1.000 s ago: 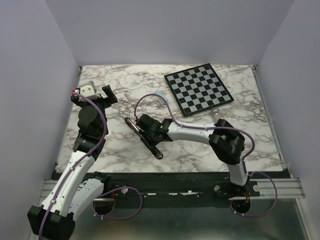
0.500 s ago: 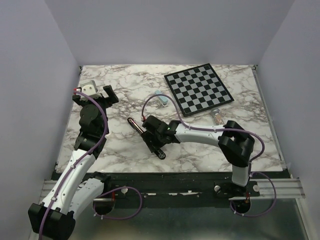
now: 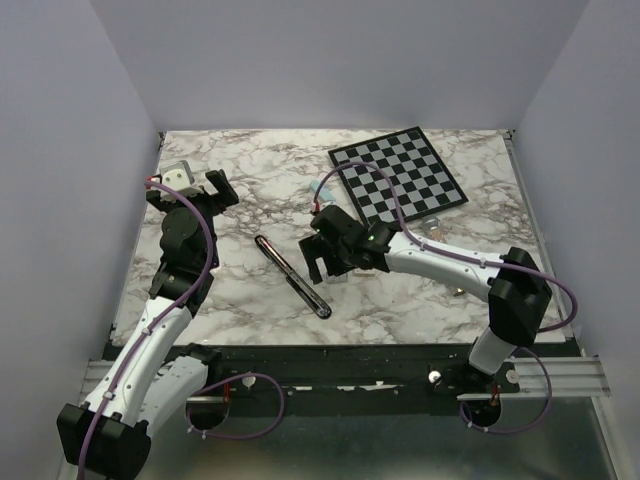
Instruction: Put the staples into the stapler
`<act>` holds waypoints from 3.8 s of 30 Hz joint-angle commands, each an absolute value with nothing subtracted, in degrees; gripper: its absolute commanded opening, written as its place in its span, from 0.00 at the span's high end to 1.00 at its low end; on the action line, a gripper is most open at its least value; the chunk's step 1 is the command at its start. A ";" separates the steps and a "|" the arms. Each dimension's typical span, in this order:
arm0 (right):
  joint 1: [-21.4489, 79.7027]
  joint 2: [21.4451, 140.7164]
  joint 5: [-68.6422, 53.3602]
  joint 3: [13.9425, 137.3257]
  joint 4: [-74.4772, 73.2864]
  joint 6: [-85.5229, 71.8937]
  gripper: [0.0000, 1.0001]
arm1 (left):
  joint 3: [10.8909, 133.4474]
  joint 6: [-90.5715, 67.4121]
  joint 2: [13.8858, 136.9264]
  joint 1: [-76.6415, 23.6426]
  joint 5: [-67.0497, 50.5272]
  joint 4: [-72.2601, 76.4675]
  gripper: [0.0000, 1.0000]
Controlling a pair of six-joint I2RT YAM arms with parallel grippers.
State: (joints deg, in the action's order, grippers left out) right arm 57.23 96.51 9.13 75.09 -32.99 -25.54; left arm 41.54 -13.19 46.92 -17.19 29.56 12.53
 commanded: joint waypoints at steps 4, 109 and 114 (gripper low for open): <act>50.98 99.14 8.79 74.70 -36.48 -29.62 0.18 | 41.22 -13.71 46.67 -16.70 31.46 12.39 0.01; 53.61 118.39 10.55 87.19 -43.33 -24.70 0.75 | 41.48 -14.59 46.93 -15.38 27.86 12.04 0.01; 53.96 116.37 10.99 86.75 -43.16 -24.43 0.78 | 41.48 -14.68 47.02 -15.38 27.86 12.04 0.01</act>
